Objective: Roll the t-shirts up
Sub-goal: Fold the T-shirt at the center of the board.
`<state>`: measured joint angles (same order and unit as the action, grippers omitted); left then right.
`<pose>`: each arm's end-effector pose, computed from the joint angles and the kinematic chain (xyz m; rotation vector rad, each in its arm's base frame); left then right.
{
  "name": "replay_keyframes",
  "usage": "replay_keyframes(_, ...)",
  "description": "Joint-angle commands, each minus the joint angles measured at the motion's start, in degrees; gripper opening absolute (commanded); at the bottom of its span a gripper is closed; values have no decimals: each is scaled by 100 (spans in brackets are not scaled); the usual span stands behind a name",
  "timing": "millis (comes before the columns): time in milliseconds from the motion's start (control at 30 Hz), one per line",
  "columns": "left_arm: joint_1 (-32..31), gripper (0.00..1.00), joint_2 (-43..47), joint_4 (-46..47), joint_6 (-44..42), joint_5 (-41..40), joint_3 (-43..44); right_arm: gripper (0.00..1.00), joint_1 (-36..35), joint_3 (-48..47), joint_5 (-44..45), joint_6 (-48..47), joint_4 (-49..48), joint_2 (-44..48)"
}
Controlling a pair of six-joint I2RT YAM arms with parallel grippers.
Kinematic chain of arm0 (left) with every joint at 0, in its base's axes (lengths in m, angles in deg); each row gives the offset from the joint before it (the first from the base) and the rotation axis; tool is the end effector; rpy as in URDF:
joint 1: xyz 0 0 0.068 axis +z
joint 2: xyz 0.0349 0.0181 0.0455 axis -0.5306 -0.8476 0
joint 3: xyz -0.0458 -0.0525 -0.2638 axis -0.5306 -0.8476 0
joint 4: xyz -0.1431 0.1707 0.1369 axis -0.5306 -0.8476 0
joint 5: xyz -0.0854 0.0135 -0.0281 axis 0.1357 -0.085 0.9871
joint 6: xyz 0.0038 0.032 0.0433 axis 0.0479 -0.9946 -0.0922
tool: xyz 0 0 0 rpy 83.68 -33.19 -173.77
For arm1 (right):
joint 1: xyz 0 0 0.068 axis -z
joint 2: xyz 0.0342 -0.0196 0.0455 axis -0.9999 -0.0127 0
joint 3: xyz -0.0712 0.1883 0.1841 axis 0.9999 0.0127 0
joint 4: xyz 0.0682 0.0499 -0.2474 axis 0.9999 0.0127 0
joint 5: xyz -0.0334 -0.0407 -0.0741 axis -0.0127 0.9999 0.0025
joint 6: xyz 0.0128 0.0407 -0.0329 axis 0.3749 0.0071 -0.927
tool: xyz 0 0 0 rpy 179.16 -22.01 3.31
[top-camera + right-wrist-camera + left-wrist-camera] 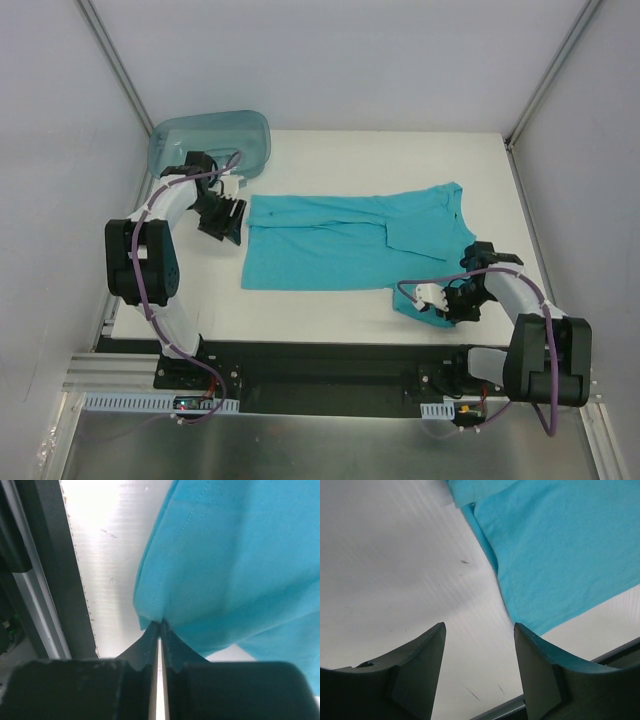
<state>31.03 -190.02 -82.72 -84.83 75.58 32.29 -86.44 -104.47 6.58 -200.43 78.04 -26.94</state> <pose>0.3616 -0.0191 0.2243 0.5949 2.6399 -0.4051 0.1648 0.0014 0.1537 -2.3840 1.6706 0.2241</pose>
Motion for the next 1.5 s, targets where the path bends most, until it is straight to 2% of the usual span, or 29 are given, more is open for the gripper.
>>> replay_keyframes(0, 216, 58, 230, -137, 505, 105, -403, 1, 33, -106, -975, -4201, 249, 57)
replay_keyframes(167, 233, 63, 371, -137, 831, 492, -965, 1, 7, -636, -1637, -3339, 1733, 1021)
replay_keyframes(267, 233, 64, 397, -15, 920, 599, -1194, 1, -107, -593, -1927, -2691, 2052, 1507)
replay_keyframes(367, 233, 64, 248, 91, 911, 537, -1151, 1, -273, -382, -2085, -1960, 1948, 2060)
replay_keyframes(400, 233, 63, 100, 83, 902, 537, -1098, 1, -274, -321, -2094, -1444, 1852, 2279)
replay_keyframes(533, 233, 57, -349, -66, 858, 765, -861, 1, -792, -39, -1832, -245, 1281, 2624)
replay_keyframes(667, 198, 49, -788, -496, 762, 1056, -799, 1, -1109, -65, -1515, 494, 797, 2423)
replay_keyframes(833, 163, 48, -789, -620, 674, 942, -1036, 1, -1337, -223, -1304, 1126, 384, 2036)
replay_keyframes(1067, 163, 46, -710, -805, 586, 564, -1089, 1, -1540, -302, -1198, 1233, 137, 1781)
replay_keyframes(1267, 110, 42, -727, -902, 480, 651, -1107, 1, -1601, -469, -1119, 1435, -74, 1447)
replay_keyframes(1467, -215, 35, -938, -911, 480, 800, -975, 1, -1663, -584, -979, 1743, -206, 1306)
